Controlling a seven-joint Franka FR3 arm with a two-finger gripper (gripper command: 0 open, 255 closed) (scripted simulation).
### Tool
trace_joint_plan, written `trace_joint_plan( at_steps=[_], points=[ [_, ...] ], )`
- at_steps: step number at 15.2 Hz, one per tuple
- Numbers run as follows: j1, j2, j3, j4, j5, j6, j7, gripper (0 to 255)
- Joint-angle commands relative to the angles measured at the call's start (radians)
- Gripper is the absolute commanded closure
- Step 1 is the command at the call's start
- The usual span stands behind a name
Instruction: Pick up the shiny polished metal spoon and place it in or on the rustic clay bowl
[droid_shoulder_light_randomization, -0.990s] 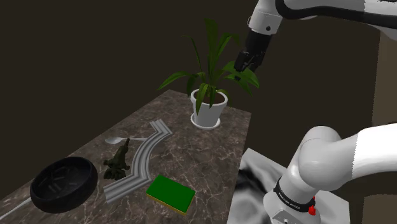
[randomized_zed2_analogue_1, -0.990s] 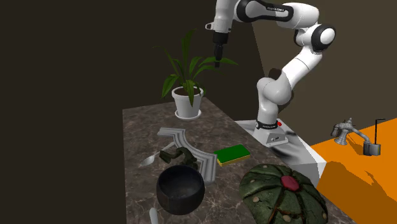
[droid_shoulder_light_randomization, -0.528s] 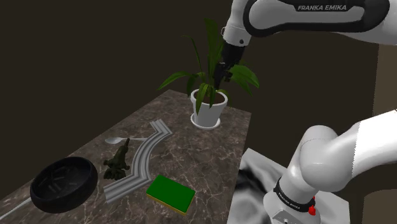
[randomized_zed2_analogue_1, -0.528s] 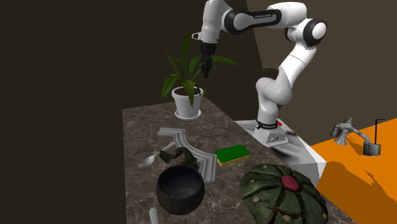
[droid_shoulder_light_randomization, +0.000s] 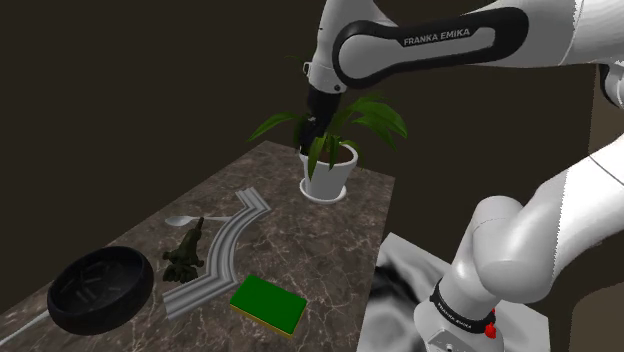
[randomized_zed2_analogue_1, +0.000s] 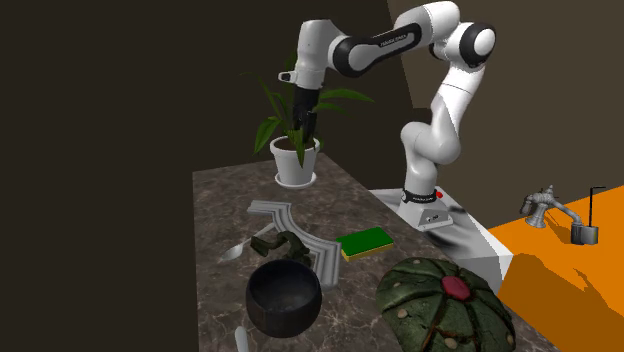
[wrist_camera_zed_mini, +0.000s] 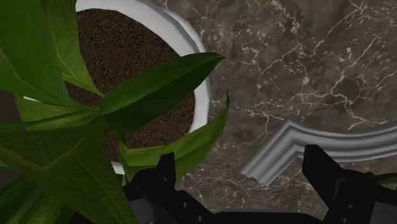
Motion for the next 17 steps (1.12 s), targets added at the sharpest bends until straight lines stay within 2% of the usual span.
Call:
trace_joint_plan(
  at_steps=[1, 9, 17],
  points=[
    [0.019, 0.056, 0.009, 0.011, 0.001, 0.051, -0.027, 0],
    [0.082, 0.291, 0.052, 0.106, -0.003, 0.207, -0.128, 0],
    [0.137, 0.522, 0.104, 0.237, -0.036, 0.320, -0.212, 0]
  ],
)
